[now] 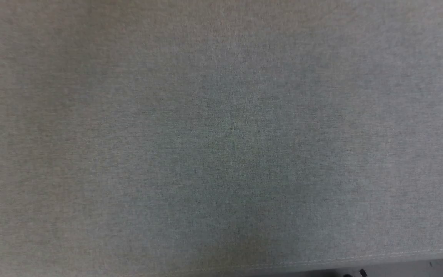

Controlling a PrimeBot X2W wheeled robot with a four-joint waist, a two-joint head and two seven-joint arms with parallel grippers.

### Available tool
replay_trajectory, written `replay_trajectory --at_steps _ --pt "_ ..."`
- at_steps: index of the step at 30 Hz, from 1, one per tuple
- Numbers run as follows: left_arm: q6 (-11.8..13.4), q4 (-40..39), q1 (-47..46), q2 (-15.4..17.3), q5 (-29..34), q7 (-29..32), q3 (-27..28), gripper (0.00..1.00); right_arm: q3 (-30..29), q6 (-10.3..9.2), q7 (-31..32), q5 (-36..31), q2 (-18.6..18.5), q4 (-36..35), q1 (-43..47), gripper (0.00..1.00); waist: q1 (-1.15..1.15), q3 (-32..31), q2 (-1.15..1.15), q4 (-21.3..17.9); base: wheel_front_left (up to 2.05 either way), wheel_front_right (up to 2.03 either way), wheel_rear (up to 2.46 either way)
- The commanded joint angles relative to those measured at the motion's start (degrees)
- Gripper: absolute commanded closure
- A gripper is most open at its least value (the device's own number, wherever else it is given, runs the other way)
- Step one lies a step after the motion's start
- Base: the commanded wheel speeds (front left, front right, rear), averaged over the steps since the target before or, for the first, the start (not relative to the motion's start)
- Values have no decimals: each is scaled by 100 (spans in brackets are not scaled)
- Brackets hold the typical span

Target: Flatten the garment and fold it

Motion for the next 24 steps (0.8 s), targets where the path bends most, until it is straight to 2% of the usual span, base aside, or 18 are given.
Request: replay_trajectory --at_steps 1,6,12,18,24 --pt "-21 110 -8 10 84 -147 -19 100 59 -12 -96 -4 34 165 -25 100 -1 285 0 -67 0 0 0" --pt "-50 355 498 -107 -54 -438 -165 100 291 -12 -294 102 109 506 252 100 -1 292 0 38 0 0 0" --pt "-63 352 1849 -254 -362 -624 -455 100 755 -12 -365 357 67 619 1189 100 -1 -67 0 158 0 0 0" --pt "-67 71 3467 -173 -698 -564 -838 100 1505 -12 -69 842 -345 285 2560 100 -1 -674 0 201 0 0 0" --pt "-21 -436 4799 -46 -957 -418 -1131 100 2019 -12 410 1485 -968 -292 3785 100 -1 -1242 0 202 0 0 0"
